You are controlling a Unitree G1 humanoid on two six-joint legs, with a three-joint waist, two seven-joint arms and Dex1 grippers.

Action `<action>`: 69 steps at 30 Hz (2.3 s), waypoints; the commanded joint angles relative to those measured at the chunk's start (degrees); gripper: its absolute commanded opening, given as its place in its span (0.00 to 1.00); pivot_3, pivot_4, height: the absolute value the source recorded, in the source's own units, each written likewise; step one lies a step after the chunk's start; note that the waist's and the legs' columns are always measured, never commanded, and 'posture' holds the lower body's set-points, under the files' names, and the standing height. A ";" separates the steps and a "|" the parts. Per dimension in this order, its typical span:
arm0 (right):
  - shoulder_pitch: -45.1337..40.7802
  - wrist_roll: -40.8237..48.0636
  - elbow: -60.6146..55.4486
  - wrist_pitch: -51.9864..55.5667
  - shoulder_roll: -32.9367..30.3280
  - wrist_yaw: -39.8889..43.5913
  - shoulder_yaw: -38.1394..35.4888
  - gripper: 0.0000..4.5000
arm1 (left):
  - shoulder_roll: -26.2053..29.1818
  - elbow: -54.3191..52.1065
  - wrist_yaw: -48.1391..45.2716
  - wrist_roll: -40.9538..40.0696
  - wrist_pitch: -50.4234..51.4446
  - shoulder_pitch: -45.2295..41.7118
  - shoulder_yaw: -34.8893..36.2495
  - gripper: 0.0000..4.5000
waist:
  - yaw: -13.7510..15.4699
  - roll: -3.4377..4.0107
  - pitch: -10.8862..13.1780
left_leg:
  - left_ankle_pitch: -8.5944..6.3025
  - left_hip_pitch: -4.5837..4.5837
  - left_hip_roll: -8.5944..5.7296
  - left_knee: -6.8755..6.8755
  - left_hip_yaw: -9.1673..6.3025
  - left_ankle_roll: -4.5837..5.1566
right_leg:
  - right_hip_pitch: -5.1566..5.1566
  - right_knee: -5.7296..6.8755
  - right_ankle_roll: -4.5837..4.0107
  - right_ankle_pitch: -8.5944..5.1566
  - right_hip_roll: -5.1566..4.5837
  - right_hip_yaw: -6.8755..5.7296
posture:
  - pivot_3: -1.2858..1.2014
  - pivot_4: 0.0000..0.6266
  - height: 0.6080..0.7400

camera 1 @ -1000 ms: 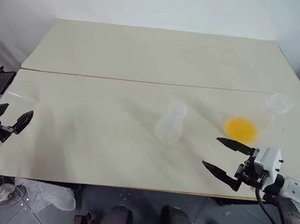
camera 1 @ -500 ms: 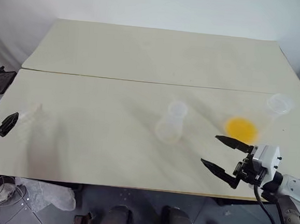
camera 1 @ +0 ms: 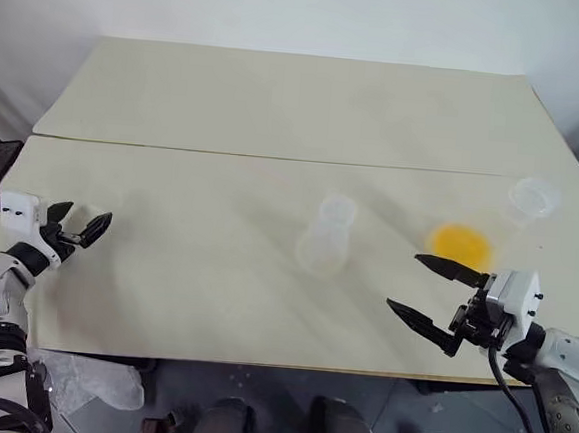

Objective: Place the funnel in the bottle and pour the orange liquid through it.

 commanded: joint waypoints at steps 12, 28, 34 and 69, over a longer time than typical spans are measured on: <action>2.50 -0.57 -0.49 -3.54 0.43 -0.20 -2.15 1.00 | 2.09 0.15 -2.12 -1.01 -1.83 -2.90 -0.13 0.30 | 0.29 -0.01 -0.01 | 0.01 -0.01 -0.01 0.03 0.01 0.02 | -0.02 0.02 0.01 0.00 -0.01 0.03 | 0.52 0.24 1.00; 1.76 -0.84 2.23 -5.93 0.48 1.56 -0.83 1.00 | 7.07 -19.75 -7.21 -7.79 10.79 11.84 7.35 1.00 | 0.31 0.00 0.00 | 0.00 0.00 0.03 0.03 -0.03 0.01 | -0.03 0.01 0.00 0.00 -0.04 0.27 | 0.52 0.24 1.00; -0.51 -1.20 2.59 -5.31 0.48 1.32 0.78 1.00 | 10.11 -12.72 -3.50 -7.99 6.27 9.88 12.15 1.00 | 0.19 0.01 0.00 | -0.01 0.00 0.04 0.00 -0.03 -0.01 | -0.05 0.00 0.00 0.00 -0.03 0.28 | 0.52 0.24 1.00; 0.48 -1.25 -2.90 -0.54 -0.39 -2.77 -0.97 1.00 | 3.57 -0.03 -4.95 -2.21 6.53 -1.39 -1.20 0.01 | 0.19 -0.10 -0.07 | 0.01 -0.05 -0.01 0.02 0.50 0.06 | -0.51 0.51 0.00 0.00 -0.06 0.37 | 0.52 0.24 1.00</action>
